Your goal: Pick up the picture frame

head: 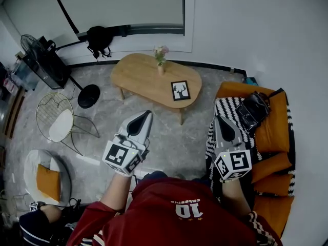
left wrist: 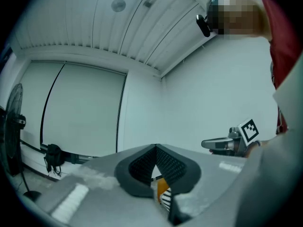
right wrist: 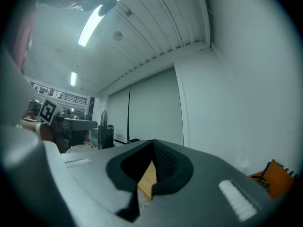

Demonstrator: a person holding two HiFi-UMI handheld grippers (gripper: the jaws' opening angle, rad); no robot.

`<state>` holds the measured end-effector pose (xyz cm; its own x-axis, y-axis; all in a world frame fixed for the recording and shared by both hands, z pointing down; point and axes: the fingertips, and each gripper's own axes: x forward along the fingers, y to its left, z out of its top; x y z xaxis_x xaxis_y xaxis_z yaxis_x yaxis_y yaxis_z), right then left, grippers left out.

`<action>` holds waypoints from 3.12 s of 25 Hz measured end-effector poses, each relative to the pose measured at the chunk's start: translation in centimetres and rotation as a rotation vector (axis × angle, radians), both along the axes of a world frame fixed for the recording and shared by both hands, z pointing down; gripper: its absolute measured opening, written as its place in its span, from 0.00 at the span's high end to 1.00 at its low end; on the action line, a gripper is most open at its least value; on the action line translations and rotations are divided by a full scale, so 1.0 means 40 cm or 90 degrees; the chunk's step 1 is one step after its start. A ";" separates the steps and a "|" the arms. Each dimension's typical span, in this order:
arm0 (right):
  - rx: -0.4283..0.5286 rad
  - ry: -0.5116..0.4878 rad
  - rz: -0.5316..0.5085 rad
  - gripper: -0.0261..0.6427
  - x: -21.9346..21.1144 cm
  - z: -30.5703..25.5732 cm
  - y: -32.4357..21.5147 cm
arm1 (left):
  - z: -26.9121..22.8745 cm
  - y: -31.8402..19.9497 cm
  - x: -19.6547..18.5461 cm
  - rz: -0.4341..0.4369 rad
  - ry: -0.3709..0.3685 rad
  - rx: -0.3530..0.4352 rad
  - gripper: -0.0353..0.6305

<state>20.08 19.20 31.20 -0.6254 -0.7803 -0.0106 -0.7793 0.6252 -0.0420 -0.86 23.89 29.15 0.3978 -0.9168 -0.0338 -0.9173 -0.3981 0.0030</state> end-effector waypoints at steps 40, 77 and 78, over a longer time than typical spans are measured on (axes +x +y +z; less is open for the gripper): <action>-0.144 0.037 0.025 0.96 -0.300 0.117 -0.601 | 0.080 -0.668 -0.305 0.063 0.049 -0.042 0.95; -0.150 0.129 -0.054 0.80 -0.372 0.306 -1.074 | 0.189 -1.084 -0.226 0.094 0.022 -0.109 0.95; -0.155 0.130 -0.054 0.79 -0.368 0.319 -1.089 | 0.192 -1.092 -0.224 0.089 0.023 -0.111 0.95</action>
